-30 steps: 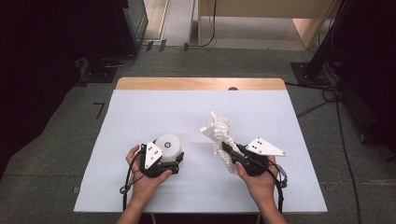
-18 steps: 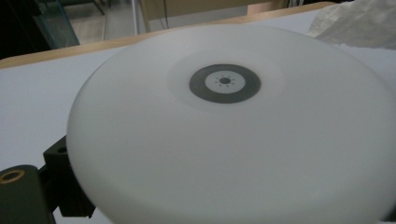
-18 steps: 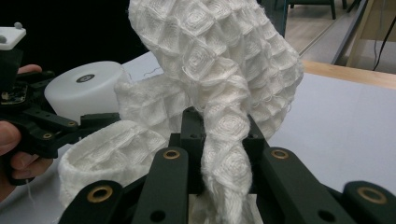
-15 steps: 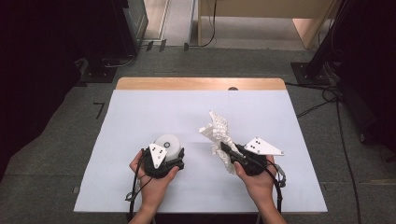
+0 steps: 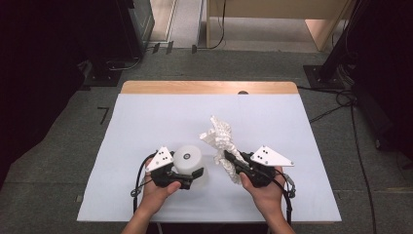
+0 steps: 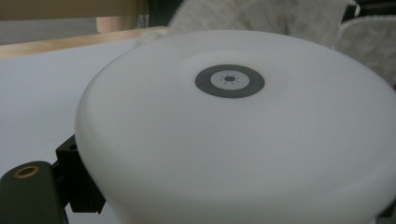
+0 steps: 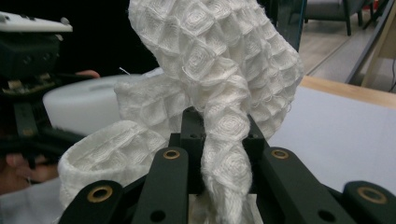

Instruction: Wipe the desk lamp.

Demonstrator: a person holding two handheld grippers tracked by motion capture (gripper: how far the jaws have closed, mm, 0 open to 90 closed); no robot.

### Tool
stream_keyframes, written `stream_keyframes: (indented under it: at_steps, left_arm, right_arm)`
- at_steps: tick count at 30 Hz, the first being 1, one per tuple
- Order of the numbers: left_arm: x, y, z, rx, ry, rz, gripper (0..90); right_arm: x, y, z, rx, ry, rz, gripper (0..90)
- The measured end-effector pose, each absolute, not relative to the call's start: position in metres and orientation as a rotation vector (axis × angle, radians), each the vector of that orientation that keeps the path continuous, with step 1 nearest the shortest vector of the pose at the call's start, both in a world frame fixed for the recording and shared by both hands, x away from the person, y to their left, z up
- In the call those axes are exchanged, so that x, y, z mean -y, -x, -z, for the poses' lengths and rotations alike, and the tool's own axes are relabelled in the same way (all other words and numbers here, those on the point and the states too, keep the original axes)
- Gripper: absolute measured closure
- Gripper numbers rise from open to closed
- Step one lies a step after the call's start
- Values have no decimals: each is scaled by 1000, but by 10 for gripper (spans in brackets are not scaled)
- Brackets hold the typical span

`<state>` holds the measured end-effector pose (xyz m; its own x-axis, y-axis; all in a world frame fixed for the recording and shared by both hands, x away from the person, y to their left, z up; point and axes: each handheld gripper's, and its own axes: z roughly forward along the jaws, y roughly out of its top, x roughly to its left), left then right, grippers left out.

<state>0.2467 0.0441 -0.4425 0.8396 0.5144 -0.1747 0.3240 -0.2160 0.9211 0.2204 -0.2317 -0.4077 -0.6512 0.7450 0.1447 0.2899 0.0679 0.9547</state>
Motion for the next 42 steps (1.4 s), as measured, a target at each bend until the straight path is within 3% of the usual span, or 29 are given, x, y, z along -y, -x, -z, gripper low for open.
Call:
stream_keyframes:
  at_steps: [8, 26, 42]
  left_arm:
    - [-20, -235, 440, -561, -1877, -165, 80]
    - [-75, -256, 423, -669, -1665, -72, 83]
    - [-42, -247, 439, -608, -1776, -29, 84]
  right_arm:
    - [214, -211, 405, -1982, -981, -1622, 779]
    - [182, -215, 439, -2210, -926, -1532, 781]
    - [206, -216, 418, -2077, -951, -1599, 781]
